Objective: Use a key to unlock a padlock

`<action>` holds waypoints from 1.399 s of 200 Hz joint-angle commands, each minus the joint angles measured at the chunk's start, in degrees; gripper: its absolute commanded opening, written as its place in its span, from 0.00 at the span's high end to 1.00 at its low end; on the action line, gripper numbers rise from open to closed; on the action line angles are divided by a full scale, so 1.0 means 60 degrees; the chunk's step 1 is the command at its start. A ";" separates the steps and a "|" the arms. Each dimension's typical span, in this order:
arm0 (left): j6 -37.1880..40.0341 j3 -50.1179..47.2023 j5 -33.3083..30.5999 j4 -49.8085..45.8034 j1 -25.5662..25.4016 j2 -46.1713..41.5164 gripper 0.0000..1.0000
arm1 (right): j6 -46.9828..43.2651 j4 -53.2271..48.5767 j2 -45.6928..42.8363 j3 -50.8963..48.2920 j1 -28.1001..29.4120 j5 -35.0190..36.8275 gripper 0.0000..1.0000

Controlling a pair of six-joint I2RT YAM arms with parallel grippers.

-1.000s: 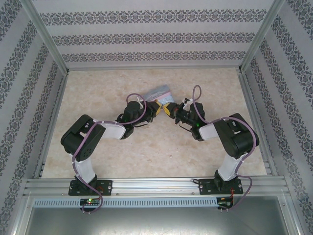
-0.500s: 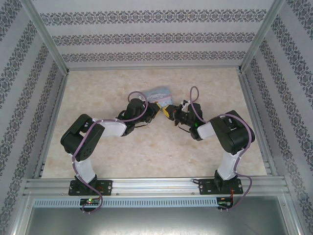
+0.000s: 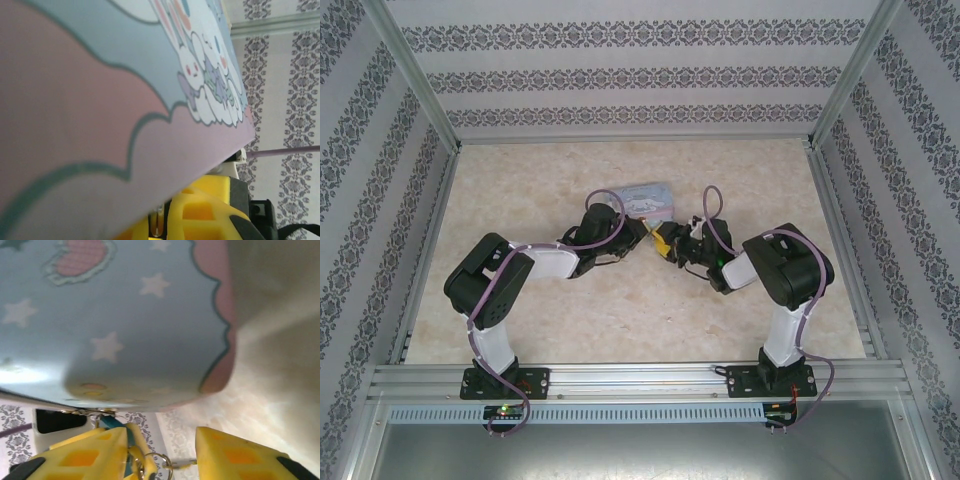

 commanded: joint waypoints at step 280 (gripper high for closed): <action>0.1843 0.1056 0.1643 -0.2849 -0.0086 -0.0002 1.00 | -1.2118 -1.0153 -0.4187 0.1027 0.2893 0.6158 0.55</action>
